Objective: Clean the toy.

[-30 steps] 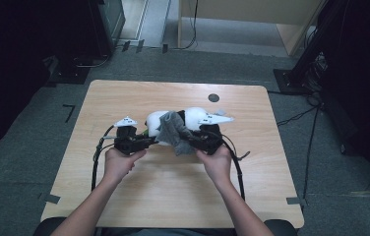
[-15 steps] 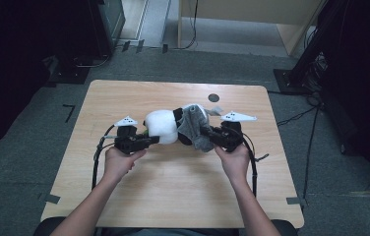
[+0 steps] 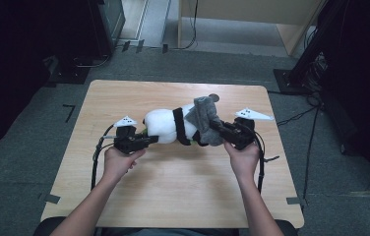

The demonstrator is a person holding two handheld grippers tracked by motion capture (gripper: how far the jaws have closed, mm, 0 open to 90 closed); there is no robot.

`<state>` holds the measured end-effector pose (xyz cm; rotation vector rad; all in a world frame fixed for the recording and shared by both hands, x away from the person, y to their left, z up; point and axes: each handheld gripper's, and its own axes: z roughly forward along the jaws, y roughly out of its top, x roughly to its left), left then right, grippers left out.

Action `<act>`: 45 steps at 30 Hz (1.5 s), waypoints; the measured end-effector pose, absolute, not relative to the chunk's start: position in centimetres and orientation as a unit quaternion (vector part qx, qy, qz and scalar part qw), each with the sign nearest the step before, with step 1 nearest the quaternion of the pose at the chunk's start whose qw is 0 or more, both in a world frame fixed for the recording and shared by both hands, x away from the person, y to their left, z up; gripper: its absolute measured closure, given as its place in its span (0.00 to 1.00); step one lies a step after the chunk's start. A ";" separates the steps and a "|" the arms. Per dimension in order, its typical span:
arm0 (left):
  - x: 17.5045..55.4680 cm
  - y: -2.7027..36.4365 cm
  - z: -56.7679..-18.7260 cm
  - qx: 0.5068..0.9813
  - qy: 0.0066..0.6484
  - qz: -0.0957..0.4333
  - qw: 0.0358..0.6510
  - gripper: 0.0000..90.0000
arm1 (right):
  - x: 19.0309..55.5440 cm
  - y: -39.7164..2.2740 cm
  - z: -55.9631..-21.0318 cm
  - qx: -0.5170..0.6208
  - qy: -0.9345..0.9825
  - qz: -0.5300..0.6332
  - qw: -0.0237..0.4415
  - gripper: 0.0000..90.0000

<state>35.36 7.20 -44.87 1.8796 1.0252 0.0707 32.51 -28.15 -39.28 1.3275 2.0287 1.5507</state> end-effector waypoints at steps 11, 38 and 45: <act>34.9 6.6 -44.8 0.771 0.417 0.029 0.481 0.74 | 31.7 -19.9 -39.7 0.378 0.744 0.545 0.078 0.89; 35.1 6.8 -45.3 0.777 0.414 0.018 0.474 0.74 | 32.1 -24.6 -42.8 0.433 0.737 0.508 0.106 0.89; 35.2 7.0 -45.3 0.775 0.417 0.014 0.475 0.74 | 32.2 -26.3 -42.6 0.450 0.725 0.506 0.124 0.89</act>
